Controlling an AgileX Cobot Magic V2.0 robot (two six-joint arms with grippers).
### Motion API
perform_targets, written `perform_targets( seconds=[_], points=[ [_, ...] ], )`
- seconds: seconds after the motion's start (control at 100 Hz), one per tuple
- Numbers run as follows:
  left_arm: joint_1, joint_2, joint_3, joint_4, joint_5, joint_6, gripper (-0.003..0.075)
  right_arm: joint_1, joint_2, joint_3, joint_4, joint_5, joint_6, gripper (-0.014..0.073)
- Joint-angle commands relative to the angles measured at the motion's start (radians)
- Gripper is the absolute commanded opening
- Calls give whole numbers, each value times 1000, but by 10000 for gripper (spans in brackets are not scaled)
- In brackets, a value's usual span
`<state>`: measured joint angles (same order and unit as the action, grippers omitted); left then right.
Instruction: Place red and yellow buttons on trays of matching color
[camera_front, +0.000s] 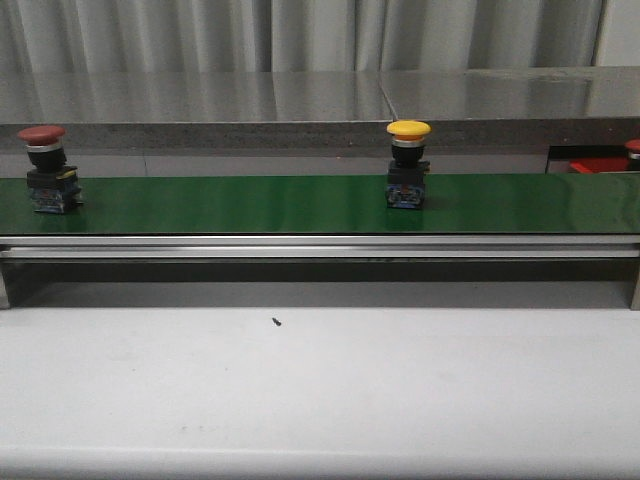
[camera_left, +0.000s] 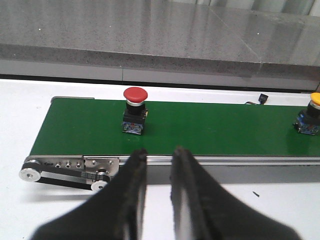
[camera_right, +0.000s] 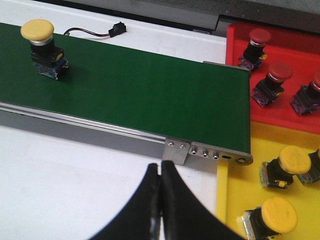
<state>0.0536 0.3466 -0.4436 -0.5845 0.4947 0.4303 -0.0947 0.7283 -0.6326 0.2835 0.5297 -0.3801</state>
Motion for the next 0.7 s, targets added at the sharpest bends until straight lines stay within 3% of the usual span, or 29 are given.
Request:
perform_targets(
  seconds=[0.0,0.27,0.36,0.53,0.69],
  points=[
    [-8,7,-26,-21,-62,-1,-19,0,-5,-24,13,-65,-5,-118],
    [-8,7,-26,-25,-60,-1,-19,0,2,-24,16,-35,-5,-90],
    [-8,7,-26,-25,-60,-1,-19,0,2,-24,19,-35,-5,68],
    [-8,7,-26,-25,-60,-1,-19,0,2,-24,26,-57,-5,624],
    [-8,7,-26,-25,-60,-1,-19,0,23,-40,39,-35,-5,584]
  ],
)
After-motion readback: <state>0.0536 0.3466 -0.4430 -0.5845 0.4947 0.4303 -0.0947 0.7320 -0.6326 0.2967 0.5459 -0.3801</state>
